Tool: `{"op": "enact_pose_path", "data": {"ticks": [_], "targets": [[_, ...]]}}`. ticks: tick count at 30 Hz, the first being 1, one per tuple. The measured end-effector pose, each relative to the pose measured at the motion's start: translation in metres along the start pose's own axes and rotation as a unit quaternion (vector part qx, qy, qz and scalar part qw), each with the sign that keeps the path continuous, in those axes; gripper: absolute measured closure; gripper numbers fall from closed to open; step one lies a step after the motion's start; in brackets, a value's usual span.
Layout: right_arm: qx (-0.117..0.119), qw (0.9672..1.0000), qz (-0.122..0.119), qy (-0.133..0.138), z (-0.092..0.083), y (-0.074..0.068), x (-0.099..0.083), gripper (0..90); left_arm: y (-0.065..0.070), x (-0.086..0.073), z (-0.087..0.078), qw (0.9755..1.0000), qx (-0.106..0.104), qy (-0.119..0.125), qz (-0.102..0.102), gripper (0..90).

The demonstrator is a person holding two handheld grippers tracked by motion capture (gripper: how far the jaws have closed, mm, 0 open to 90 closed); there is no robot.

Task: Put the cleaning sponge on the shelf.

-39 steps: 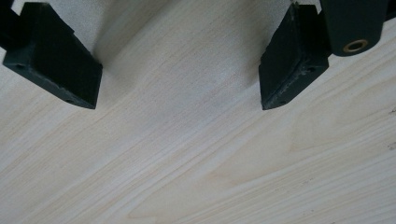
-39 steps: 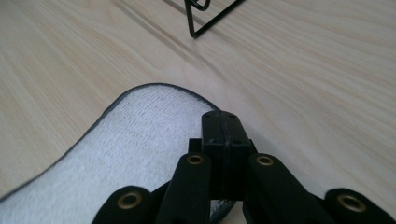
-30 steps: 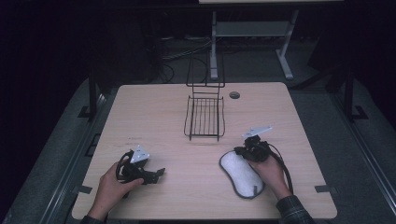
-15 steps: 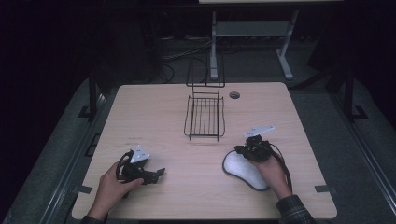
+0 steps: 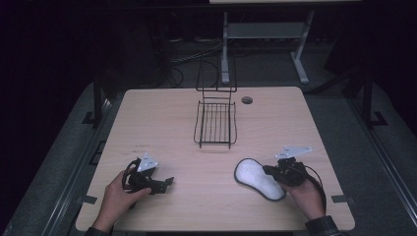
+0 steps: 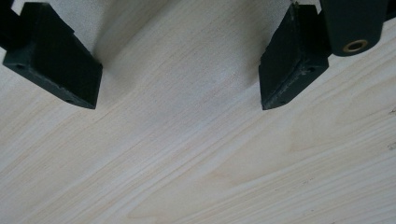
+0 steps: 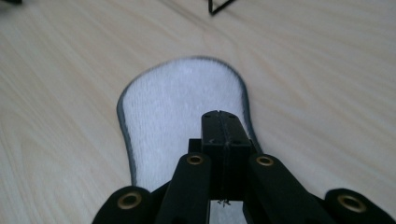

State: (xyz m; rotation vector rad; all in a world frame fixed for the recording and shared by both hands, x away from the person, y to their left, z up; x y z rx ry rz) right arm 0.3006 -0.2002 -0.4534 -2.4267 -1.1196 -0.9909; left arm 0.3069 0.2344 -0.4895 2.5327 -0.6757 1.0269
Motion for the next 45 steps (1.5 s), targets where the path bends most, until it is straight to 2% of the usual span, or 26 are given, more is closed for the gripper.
{"op": "enact_pose_path", "data": {"ticks": [5,14,20,26,29,31,34,36,40,42,44,45], "targets": [[0.008,0.9997,-0.005,-0.022,0.009,-0.004,-0.005,89.5,0.000,0.000,0.000,1.0000,0.000,0.000,0.000,12.7],[0.026,0.9993,-0.020,-0.018,0.020,-0.013,0.006,89.5,0.000,0.000,0.000,1.0000,0.000,0.000,0.000,12.7],[0.045,0.9980,-0.042,-0.017,0.035,-0.029,0.021,89.4,0.000,0.000,0.000,1.0000,0.000,0.000,0.000,12.7],[0.053,0.9969,-0.057,-0.016,0.040,-0.038,0.028,89.0,0.000,0.000,0.000,1.0000,0.000,0.000,0.000,12.7],[0.056,0.9964,-0.063,-0.010,0.038,-0.037,0.028,83.7,0.000,0.000,0.000,1.0000,0.000,0.000,0.000,12.7],[0.057,0.9967,-0.058,-0.003,0.035,-0.036,0.029,79.2,0.000,0.000,0.000,1.0000,0.000,0.000,0.000,12.7],[0.061,0.9964,-0.056,0.016,0.031,-0.033,0.029,62.4,0.000,0.000,0.000,1.0000,0.000,0.000,0.000,12.7],[0.059,0.9966,-0.055,0.015,0.031,-0.032,0.028,51.0,0.000,0.000,0.000,1.0000,0.000,0.000,0.000,12.7],[0.071,0.9961,-0.053,0.003,0.035,-0.032,0.030,27.6,0.000,0.000,0.000,1.0000,0.000,0.000,0.000,12.6],[0.063,0.9959,-0.065,0.002,0.037,-0.033,0.031,20.4,0.000,0.000,0.000,1.0000,0.000,0.000,0.000,12.7],[0.064,0.9954,-0.071,-0.001,0.041,-0.034,0.032,13.7,0.000,0.000,0.000,1.0000,0.000,0.000,0.000,12.7],[0.066,0.9948,-0.077,-0.004,0.044,-0.034,0.033,13.4,0.000,0.000,0.000,1.0000,0.000,0.000,0.000,12.7]]}}
Point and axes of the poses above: each handheld gripper's, and its own axes: z roughly forward along the jaws, x roughly out of its top, y roughly to its right, the point moved 2 cm from there along z, roughly forward along the jaws, and after that the axes turned 10 degrees about -z, right-handed, at the moved point
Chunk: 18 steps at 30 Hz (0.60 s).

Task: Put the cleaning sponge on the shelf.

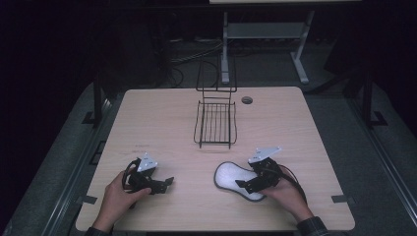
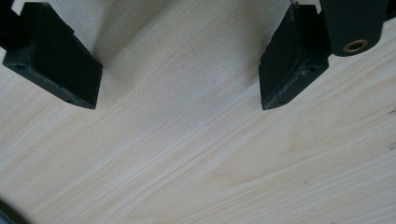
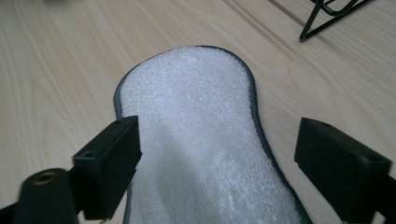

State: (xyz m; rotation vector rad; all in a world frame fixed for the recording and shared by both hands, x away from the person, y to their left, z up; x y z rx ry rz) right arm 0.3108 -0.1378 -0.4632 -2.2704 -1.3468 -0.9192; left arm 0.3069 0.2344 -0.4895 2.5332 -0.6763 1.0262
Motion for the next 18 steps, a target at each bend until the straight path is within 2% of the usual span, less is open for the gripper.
{"op": "enact_pose_path", "data": {"ticks": [8,18], "targets": [[0.009,0.9998,-0.017,-0.010,0.009,0.001,0.002,8.8,0.000,0.000,0.000,1.0000,0.000,0.000,0.000,12.7],[0.018,0.9994,-0.023,-0.019,0.019,0.000,-0.001,8.5,0.000,0.000,0.000,1.0000,0.000,0.000,0.000,12.7]]}}
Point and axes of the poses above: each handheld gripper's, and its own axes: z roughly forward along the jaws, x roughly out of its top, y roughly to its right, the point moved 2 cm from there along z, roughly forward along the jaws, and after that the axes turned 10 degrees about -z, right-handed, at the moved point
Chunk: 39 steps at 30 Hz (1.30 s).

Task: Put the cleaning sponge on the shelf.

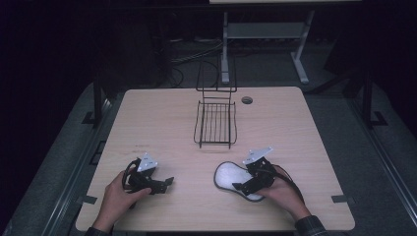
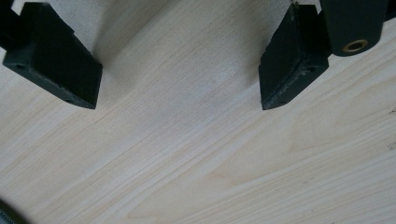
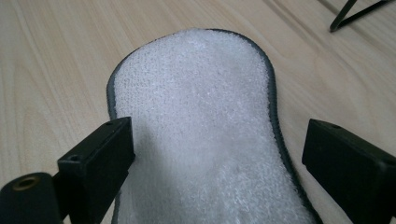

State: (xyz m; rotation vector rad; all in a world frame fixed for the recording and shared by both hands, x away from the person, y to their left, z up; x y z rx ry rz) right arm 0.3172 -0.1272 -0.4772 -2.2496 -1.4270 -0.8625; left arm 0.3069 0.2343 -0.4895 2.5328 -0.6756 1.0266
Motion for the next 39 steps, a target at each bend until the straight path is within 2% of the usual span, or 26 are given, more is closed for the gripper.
{"op": "enact_pose_path", "data": {"ticks": [13,15,22,30,39], "targets": [[0.013,0.9999,-0.004,-0.011,0.005,-0.002,-0.001,8.9,0.000,0.000,0.000,1.0000,0.000,0.000,0.000,12.6],[0.024,0.9996,-0.003,-0.011,0.005,-0.002,-0.001,12.8,0.000,0.000,0.000,1.0000,0.000,0.000,0.000,12.7],[0.026,0.9995,0.000,-0.015,0.005,-0.001,-0.001,14.0,0.000,0.000,0.000,1.0000,0.000,0.000,0.000,12.7],[0.016,0.9997,-0.016,-0.014,0.000,-0.003,0.001,19.9,0.000,0.000,0.000,1.0000,0.000,0.000,0.000,12.7],[0.006,0.9999,-0.012,-0.008,-0.008,-0.001,0.002,28.5,0.000,0.000,0.000,1.0000,0.000,0.000,0.000,12.7]]}}
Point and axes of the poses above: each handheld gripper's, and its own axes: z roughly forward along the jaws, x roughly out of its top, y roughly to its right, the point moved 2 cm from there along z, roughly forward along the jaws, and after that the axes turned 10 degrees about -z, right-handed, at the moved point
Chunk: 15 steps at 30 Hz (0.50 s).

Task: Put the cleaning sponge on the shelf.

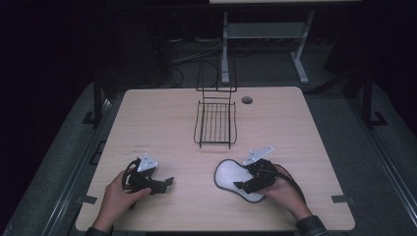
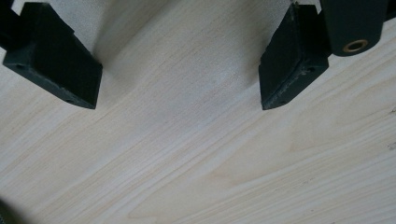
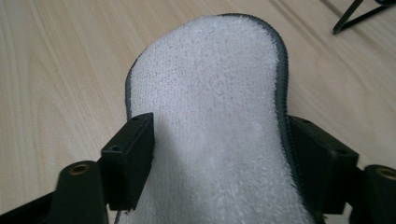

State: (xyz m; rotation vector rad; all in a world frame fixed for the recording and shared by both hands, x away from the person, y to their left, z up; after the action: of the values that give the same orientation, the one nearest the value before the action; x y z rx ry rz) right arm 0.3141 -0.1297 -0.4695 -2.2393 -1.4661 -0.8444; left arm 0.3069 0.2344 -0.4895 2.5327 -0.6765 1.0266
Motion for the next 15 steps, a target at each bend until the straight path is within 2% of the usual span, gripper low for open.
{"op": "enact_pose_path", "data": {"ticks": [9,15], "targets": [[0.001,0.9997,0.009,0.023,-0.011,0.002,-0.001,43.6,0.000,0.000,0.000,1.0000,0.000,0.000,0.000,12.7],[0.002,0.9994,0.014,0.033,-0.015,0.003,-0.001,49.1,0.000,0.000,0.000,1.0000,0.000,0.000,0.000,12.7]]}}
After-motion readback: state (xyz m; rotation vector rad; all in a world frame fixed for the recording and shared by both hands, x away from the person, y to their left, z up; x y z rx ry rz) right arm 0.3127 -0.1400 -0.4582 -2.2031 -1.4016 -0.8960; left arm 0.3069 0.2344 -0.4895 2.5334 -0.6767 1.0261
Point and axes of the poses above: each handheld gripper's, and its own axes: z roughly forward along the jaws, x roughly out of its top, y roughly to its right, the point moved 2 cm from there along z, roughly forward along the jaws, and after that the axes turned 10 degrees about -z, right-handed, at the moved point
